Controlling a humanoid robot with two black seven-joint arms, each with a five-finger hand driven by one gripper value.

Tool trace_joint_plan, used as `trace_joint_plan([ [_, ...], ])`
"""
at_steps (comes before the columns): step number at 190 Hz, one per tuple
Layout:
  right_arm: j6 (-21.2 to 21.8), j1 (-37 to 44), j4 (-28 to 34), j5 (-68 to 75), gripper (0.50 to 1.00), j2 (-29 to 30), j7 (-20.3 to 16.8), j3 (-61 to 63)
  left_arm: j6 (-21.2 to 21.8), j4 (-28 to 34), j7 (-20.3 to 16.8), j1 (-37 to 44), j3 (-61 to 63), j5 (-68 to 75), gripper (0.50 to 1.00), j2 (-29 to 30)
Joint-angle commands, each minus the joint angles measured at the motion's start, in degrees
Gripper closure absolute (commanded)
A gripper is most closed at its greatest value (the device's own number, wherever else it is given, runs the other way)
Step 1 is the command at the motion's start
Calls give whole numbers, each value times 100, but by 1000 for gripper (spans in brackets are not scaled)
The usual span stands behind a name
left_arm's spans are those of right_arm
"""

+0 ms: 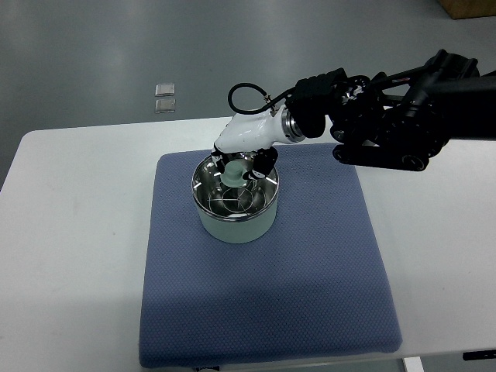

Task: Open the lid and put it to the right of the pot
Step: 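Close the right hand fingers around the green lid knob, then lift the glass lid off the pot with the right hand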

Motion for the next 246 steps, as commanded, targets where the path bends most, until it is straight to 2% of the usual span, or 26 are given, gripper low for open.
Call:
trace_joint_plan([
  [1,2,-8,2,-2,834,0,0,0,0,0,0,0,0,0,500,0],
  [26,-6,-26,-7,-10,838,0,0,0,0,0,0,0,0,0,500,0],
  [35,-6,-26,2,-2,861,0,0,0,0,0,0,0,0,0,500,0],
  [45,-6,-26,2,-2,861,0,0,0,0,0,0,0,0,0,500,0],
  [46,-24,-26,2,-2,883,0,0,0,0,0,0,0,0,0,500,0],
  [58,-24,-26,2,-2,930,0,-9,0,0,0,0,0,0,0,500,0],
  [70,-24,-26,2,-2,934,0,-9,0,0,0,0,0,0,0,500,0],
  [71,-33,-17,2,-2,954,9,-9,0,0,0,0,0,0,0,500,0],
  [98,-33,-8,2,-2,1000,0,-9,0,0,0,0,0,0,0,500,0],
  [246,-42,247,239,34,1000,-150,114,123,0,0,0,0,0,0,500,0],
])
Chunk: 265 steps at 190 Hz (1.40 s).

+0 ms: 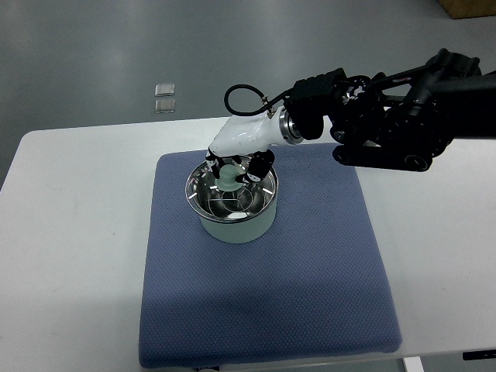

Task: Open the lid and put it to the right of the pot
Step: 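Lift the glass lid off the pot with the right hand, then carry the lid beside the pot and lower it onto the cushion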

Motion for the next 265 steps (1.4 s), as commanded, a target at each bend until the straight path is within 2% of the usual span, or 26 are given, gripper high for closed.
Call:
trace_joint_plan([
  [1,-8,164,18,9,1000,-66,1,46,0,0,2,0,0,0,500,0],
  [44,0,217,124,18,1000,-471,18,231,0,0,2,0,0,0,500,0],
  [49,9,261,185,18,1000,-672,27,275,0,0,2,0,0,0,500,0],
  [91,18,358,361,0,1000,-1138,71,284,0,0,2,0,0,0,500,0],
  [92,27,358,439,-9,1000,-1286,88,284,0,0,2,0,0,0,500,0],
  [100,27,358,475,-9,1000,-1393,97,284,0,0,2,0,0,0,500,0],
  [112,27,349,484,-9,1000,-1411,97,284,0,0,2,0,0,0,500,0],
  [113,36,340,562,-17,1000,-1585,97,284,0,0,2,0,0,0,500,0],
  [122,36,323,616,-18,1000,-1727,97,284,0,0,2,0,0,0,500,0],
  [181,-17,-195,642,-457,1000,-2421,97,275,0,0,2,0,0,0,500,0],
  [206,-26,-407,642,-501,1000,-2536,97,275,0,0,2,0,0,0,500,0],
  [233,-210,-767,642,-694,1000,-2571,97,275,0,0,2,0,0,0,500,0],
  [241,-377,-995,642,-773,1000,-2527,80,275,0,0,2,0,0,0,500,0],
  [265,-439,-1215,625,-791,1000,-2492,71,275,0,0,2,0,0,0,500,0],
])
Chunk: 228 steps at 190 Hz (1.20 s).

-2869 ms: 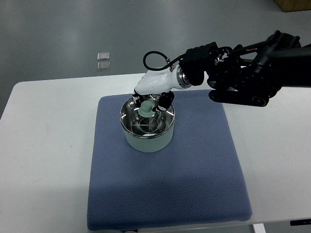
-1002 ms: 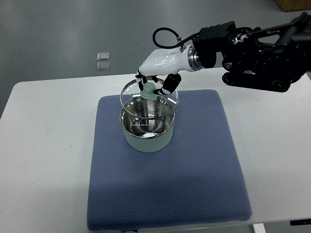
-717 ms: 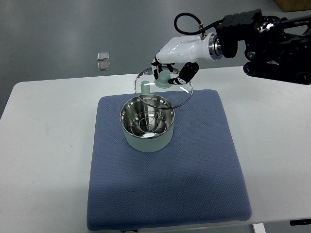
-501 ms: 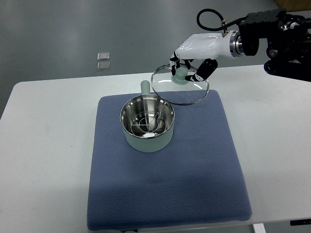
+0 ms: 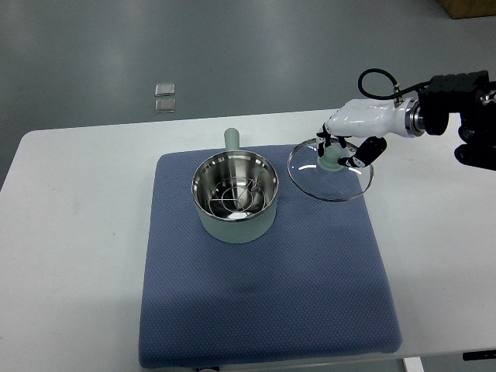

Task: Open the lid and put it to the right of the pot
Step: 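Carry the lid beside the pot and lower it onto the cushion, then open the right hand and release the lid knob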

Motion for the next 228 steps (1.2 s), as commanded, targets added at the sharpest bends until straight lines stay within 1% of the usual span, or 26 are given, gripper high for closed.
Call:
trace_joint_plan([
  [1,-65,-237,-26,-37,1000,32,-22,0,0,0,-1,1,0,0,500,0],
  [13,-65,-254,-26,-55,1000,32,-22,0,0,0,-1,1,0,0,500,0],
  [14,-83,-368,-61,-142,1000,58,-22,0,0,0,-1,1,0,0,500,0],
  [38,-285,-623,-114,-213,1000,199,-40,0,0,0,-1,1,0,0,500,0],
  [62,-338,-738,-131,-213,1000,252,-49,8,0,0,-1,1,0,0,500,0],
  [63,-364,-764,-140,-213,981,278,-49,8,0,0,-1,1,0,0,500,0],
  [72,-382,-764,-149,-213,951,287,-49,8,0,0,-1,1,0,0,500,0],
  [77,-399,-782,-149,-213,918,296,-49,8,0,0,-1,1,0,0,500,0],
  [87,-399,-782,-149,-213,918,296,-49,8,0,0,-1,1,0,0,500,0],
  [88,-425,-799,-149,-213,857,305,-49,8,0,0,-1,1,0,0,500,0],
  [89,-426,-799,-149,-213,857,305,-49,8,0,0,-1,1,0,0,500,0],
  [90,-434,-799,-149,-213,840,305,-49,8,0,0,-1,1,0,0,500,0],
  [91,-434,-799,-149,-213,840,305,-49,8,0,0,-1,1,0,0,500,0],
  [92,-443,-808,-149,-204,826,305,-49,8,0,0,-1,1,0,0,500,0],
  [106,-452,-817,-149,-204,754,313,-40,8,0,0,-1,1,0,0,500,0],
  [113,-452,-826,-149,-204,742,313,-40,8,0,0,-1,1,0,0,500,0],
  [119,-452,-835,-149,-204,722,331,-40,8,0,0,-1,1,0,0,500,0],
  [120,-452,-835,-149,-204,711,331,-40,8,0,0,-1,1,0,0,500,0],
  [122,-452,-835,-149,-204,711,331,-40,8,0,0,-1,1,0,0,500,0],
  [133,-452,-835,-149,-204,673,322,-31,17,0,0,-1,1,0,0,500,0],
  [141,-452,-835,-149,-195,658,305,-31,17,0,0,-1,1,0,0,500,0],
  [167,-434,-843,-158,-134,654,269,-13,255,0,0,-1,1,0,0,500,0],
  [168,-382,-869,-167,-82,654,252,-5,568,0,0,-1,1,0,0,500,0],
  [190,-162,-1054,-325,7,656,155,13,1230,0,0,-1,1,0,0,500,0],
  [207,172,-1265,-492,279,656,-56,13,1950,0,0,-1,1,0,0,500,0],
  [228,488,-1687,-632,753,656,-91,-22,2969,0,0,-1,1,0,0,500,0],
])
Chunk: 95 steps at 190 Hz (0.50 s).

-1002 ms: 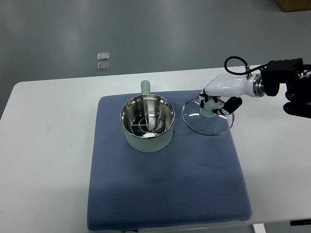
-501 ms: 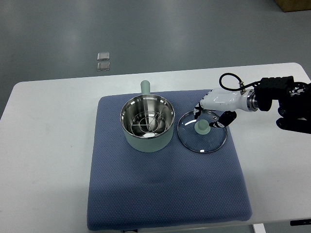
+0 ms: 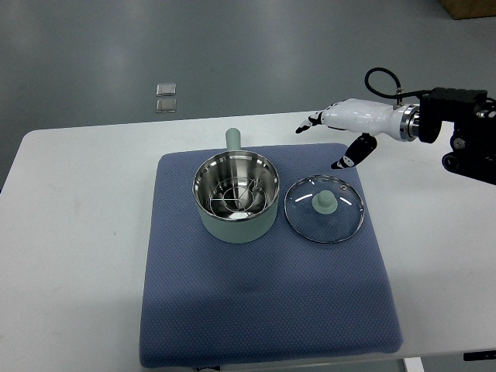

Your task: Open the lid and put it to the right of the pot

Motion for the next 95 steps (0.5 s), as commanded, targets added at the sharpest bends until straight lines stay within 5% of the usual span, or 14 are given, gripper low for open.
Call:
trace_joint_plan([
  [1,277,-359,-128,409,656,-51,-33,896,0,0,3,0,0,0,500,0],
  [56,198,-2293,-401,2026,658,502,-59,3664,0,0,3,0,0,0,500,0],
  [95,-356,-3136,-506,3116,658,1188,-59,5071,0,0,3,0,0,0,500,0],
])
